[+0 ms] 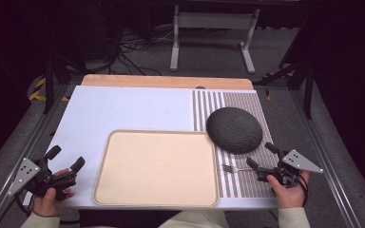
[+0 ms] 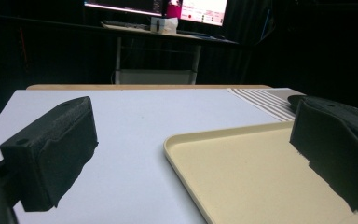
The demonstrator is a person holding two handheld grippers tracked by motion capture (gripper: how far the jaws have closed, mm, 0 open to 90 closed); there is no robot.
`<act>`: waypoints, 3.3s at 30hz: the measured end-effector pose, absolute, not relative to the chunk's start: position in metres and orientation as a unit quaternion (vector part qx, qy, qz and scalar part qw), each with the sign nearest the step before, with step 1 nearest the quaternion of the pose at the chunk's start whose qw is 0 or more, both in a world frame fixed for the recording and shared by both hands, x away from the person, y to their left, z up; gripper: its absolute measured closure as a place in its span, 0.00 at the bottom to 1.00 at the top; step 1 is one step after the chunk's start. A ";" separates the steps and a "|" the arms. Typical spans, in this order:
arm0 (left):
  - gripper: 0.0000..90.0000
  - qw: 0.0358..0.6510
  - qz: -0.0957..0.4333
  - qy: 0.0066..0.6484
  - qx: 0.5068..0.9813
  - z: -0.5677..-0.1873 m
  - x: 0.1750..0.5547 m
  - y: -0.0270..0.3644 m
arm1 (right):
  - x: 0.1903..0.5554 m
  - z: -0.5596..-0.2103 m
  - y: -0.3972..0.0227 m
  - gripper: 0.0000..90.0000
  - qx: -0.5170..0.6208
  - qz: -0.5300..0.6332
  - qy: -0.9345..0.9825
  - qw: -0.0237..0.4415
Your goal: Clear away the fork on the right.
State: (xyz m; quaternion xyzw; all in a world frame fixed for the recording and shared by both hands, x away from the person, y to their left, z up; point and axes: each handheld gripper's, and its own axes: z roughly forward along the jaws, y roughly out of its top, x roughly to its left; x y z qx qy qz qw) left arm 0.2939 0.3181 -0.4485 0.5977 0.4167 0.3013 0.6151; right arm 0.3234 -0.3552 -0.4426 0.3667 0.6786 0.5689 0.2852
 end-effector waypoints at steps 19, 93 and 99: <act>0.02 0.619 0.295 0.413 0.599 -0.448 0.293 0.317 | 0.325 -0.441 -0.355 0.04 0.363 0.579 0.678 0.270; 0.02 0.618 0.292 0.418 0.598 -0.449 0.295 0.318 | 0.386 -0.380 -0.309 0.06 0.211 0.235 0.939 0.137; 0.02 0.618 0.292 0.418 0.598 -0.449 0.295 0.318 | 0.389 -0.381 -0.306 0.07 0.201 0.214 0.948 0.123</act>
